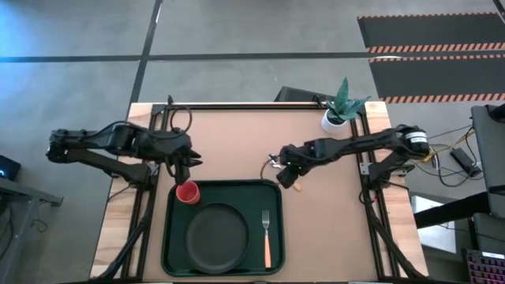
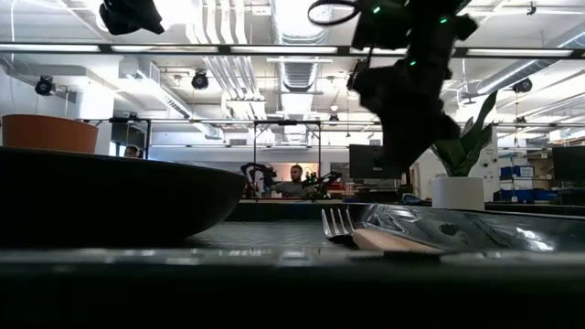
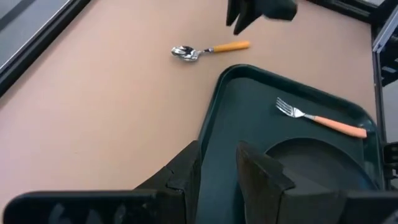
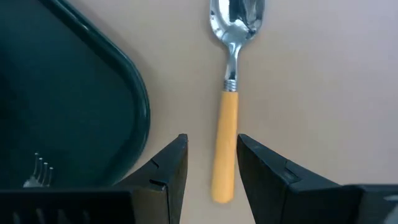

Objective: Pick and place plate/cup/fork/spoon on tray
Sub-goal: Put the orange spoon on the black tray to the right of the black plate

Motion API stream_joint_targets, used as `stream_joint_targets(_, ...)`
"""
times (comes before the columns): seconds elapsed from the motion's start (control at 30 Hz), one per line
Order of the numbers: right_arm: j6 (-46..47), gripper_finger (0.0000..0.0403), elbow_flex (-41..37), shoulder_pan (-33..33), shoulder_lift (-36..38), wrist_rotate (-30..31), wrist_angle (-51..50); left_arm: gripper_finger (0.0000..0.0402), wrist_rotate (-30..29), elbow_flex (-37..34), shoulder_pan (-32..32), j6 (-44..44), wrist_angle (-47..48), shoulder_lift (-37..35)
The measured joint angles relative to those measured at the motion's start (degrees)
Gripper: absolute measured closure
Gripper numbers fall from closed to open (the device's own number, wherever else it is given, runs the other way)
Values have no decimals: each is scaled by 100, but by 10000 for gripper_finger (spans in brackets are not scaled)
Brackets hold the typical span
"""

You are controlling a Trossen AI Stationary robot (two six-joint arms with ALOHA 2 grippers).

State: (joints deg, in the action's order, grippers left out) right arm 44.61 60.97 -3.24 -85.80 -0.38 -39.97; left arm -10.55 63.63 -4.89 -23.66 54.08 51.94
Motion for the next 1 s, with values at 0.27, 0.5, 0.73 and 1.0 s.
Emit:
stream_joint_targets(0.27,-1056,251,936,-342,-1319,-311,-940,318,-4,-49,2,-7,-8,-107)
stream_joint_targets(0.5,-1442,234,1438,-383,-1960,-417,-1014,318,-4,-49,2,-4,-10,-98)
stream_joint_targets(0.73,-1609,234,1527,-405,-2199,-420,-1034,318,-4,-49,0,-4,-8,-109)
stream_joint_targets(1.0,-1753,251,1441,-469,-2208,-419,-1004,318,-3,-49,0,-2,-5,-96)
